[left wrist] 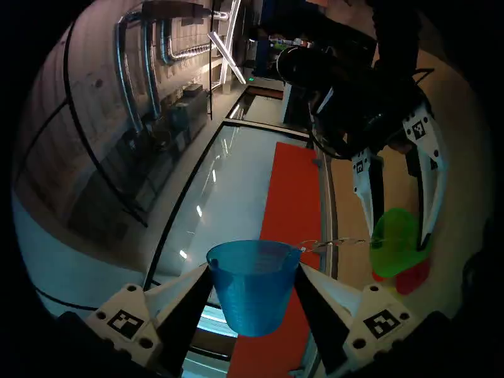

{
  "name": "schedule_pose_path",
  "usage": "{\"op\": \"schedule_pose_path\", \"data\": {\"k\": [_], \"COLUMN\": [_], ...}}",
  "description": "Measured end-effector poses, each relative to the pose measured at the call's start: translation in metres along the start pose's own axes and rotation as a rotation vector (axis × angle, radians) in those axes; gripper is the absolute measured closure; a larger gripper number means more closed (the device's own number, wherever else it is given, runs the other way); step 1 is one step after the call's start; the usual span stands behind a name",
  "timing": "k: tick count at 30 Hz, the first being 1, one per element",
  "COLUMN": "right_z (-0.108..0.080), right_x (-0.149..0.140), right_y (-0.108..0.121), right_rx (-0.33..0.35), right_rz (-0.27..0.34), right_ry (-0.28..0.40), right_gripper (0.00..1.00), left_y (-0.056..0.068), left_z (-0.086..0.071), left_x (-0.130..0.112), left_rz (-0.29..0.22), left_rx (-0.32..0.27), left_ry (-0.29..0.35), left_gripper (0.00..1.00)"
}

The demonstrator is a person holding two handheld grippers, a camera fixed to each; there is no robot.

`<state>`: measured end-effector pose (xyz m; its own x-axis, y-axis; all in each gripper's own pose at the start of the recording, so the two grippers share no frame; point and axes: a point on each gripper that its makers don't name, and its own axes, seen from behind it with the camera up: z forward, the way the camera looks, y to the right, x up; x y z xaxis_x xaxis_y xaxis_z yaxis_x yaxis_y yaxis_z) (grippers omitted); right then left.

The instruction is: Pour water

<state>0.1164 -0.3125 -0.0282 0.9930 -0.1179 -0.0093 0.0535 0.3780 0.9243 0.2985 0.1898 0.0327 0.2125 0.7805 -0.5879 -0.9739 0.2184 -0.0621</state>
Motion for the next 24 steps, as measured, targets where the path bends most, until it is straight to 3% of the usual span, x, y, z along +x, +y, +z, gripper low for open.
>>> {"op": "schedule_pose_path", "data": {"k": [24], "right_z": [-0.0001], "right_x": [0.0013], "right_y": [0.0009], "right_rx": [-0.003], "right_rz": [0.0], "right_ry": [0.006], "right_gripper": [0.09], "left_y": [0.0012], "left_z": [0.0061], "left_x": [0.0014], "left_rz": [0.067], "left_rx": [0.01], "left_ry": [-0.002], "left_gripper": [0.15]}}
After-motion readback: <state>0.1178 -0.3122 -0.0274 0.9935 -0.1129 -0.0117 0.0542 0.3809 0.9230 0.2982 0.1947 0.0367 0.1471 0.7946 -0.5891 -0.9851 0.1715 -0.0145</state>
